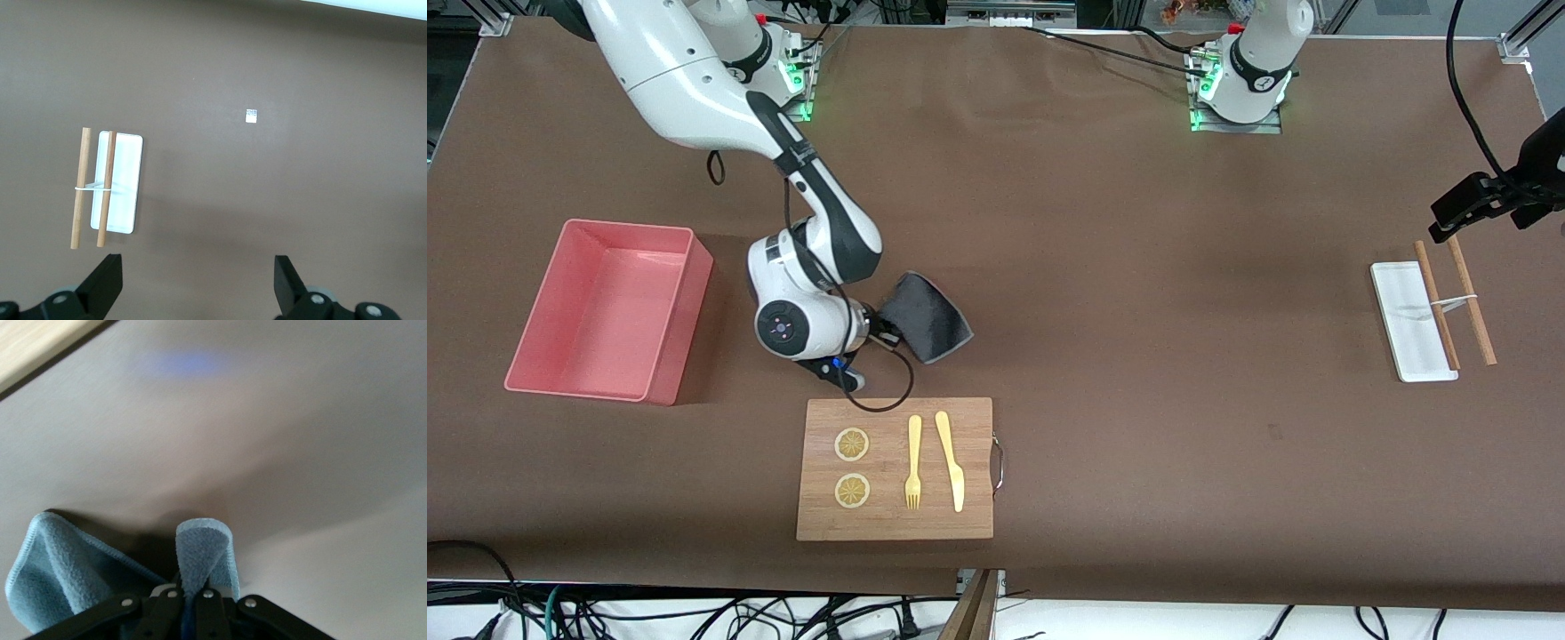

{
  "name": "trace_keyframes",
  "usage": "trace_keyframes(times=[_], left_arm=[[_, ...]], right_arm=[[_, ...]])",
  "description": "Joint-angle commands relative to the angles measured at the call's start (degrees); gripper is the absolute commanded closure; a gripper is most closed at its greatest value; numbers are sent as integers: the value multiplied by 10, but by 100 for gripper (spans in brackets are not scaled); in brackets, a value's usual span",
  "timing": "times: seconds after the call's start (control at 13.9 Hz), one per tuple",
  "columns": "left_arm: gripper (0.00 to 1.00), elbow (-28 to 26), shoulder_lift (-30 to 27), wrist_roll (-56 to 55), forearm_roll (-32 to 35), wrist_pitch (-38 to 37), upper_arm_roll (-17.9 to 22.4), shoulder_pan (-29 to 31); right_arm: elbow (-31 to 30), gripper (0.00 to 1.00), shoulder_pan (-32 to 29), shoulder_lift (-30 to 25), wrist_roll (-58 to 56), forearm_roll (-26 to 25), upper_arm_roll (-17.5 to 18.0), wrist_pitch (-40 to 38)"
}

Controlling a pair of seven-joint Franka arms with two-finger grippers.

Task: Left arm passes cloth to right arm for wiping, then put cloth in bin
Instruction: 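Wipe the table beside the cutting board with the cloth in the right gripper, then carry the cloth with the right gripper over the pink bin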

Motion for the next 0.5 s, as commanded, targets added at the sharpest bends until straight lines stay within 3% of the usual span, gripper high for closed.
trace_keyframes(times=[0.0, 0.43], left_arm=[[0, 1, 0, 3, -11, 1, -9, 9], [0, 5, 4, -2, -41, -4, -8, 11]], right_arm=[[-15, 100, -4, -29, -85, 2, -41, -35], [-13, 100, -17, -41, -240, 2, -108, -80]])
